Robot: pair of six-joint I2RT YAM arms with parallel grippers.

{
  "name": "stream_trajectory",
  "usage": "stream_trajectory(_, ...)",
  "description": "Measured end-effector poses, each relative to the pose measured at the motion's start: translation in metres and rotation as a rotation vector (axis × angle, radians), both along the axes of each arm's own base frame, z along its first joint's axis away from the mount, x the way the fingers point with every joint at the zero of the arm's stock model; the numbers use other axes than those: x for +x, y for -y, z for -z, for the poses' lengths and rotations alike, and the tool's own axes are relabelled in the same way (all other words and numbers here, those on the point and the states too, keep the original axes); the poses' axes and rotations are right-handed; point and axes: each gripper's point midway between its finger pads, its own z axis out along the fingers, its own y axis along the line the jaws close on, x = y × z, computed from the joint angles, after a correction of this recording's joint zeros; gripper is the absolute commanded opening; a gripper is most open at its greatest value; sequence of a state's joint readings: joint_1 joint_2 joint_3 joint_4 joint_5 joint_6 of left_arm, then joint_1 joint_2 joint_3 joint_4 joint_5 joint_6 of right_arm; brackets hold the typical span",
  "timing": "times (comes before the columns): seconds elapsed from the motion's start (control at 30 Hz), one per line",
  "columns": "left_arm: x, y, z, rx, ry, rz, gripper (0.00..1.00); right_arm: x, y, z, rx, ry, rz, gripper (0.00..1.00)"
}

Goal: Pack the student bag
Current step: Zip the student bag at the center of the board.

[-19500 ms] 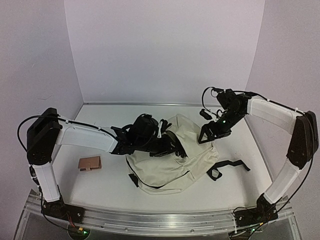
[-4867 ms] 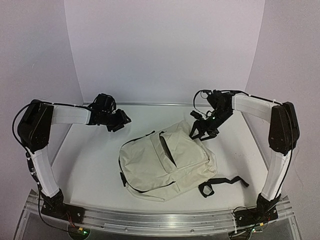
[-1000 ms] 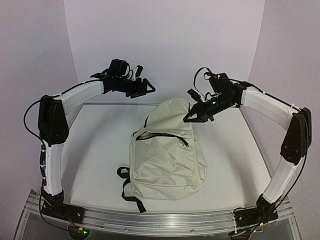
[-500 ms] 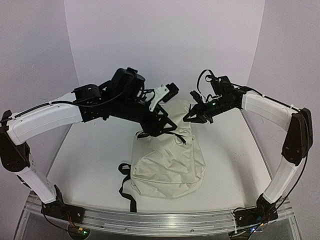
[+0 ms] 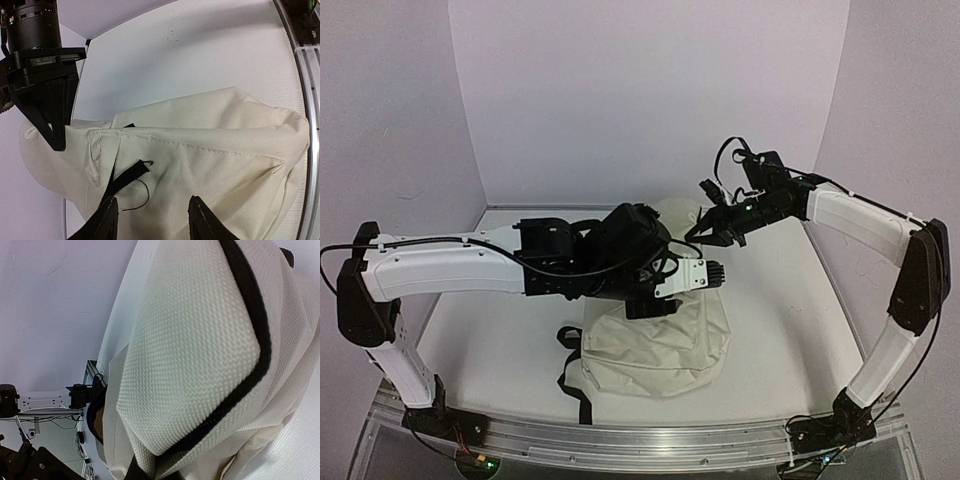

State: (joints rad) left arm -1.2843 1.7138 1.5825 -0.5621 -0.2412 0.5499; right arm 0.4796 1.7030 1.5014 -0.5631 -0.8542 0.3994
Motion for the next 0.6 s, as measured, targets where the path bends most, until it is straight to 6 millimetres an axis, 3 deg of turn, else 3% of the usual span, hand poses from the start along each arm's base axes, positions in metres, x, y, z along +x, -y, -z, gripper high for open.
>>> stream_trajectory(0.13, 0.003, 0.001, 0.007, 0.034, 0.085, 0.038, 0.38, -0.004, -0.001, -0.003, 0.006, 0.007, -0.005, 0.0)
stream_trajectory(0.47, 0.01, 0.009, -0.003, 0.033, 0.187, 0.077, 0.31, -0.006, -0.002, -0.005, 0.01, 0.008, -0.007, 0.0)
stream_trajectory(0.6, 0.012, 0.011, 0.006, 0.061, 0.198, 0.082, 0.3, -0.008, -0.005, -0.007, 0.015, 0.014, -0.012, 0.0)
